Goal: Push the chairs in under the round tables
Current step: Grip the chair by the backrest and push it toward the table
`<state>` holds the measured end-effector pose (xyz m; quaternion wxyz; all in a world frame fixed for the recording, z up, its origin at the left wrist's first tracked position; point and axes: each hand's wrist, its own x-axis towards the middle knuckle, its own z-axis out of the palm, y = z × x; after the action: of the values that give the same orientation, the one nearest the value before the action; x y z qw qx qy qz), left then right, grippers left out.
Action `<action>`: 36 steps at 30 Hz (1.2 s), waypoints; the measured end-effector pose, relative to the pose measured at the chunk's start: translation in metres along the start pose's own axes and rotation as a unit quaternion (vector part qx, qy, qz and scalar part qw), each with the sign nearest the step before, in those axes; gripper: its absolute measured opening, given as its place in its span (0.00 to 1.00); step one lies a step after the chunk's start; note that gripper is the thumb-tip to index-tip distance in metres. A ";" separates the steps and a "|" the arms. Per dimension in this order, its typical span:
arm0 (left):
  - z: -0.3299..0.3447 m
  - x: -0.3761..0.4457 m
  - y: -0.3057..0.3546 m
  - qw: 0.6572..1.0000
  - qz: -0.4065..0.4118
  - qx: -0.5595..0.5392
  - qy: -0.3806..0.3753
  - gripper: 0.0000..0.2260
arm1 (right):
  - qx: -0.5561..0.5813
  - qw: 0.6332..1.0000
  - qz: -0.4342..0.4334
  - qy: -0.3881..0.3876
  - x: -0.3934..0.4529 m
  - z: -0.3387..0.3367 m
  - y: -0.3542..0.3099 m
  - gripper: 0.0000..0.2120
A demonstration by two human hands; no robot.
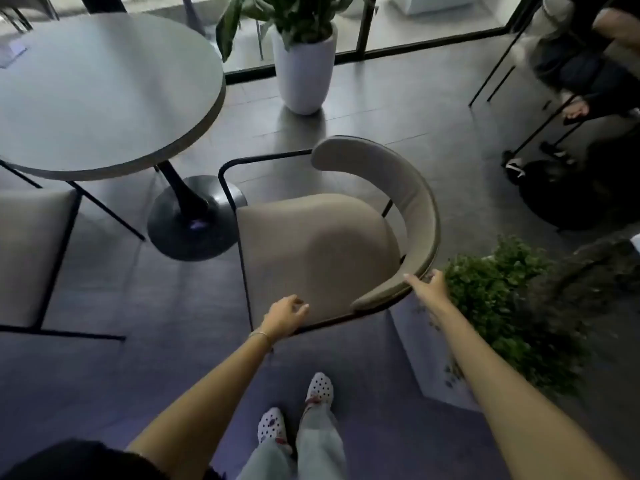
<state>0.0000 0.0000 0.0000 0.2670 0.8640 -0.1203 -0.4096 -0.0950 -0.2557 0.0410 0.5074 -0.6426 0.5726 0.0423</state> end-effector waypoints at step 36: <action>-0.087 0.077 -0.090 0.980 -0.023 0.095 -0.176 0.24 | 0.008 0.977 0.122 0.172 0.012 0.121 -0.061 0.21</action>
<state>0.1148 0.0736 -0.0543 0.1489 0.8025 -0.1837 -0.5478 0.0207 -0.1891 0.0121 0.3976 -0.5611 0.7259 -0.0120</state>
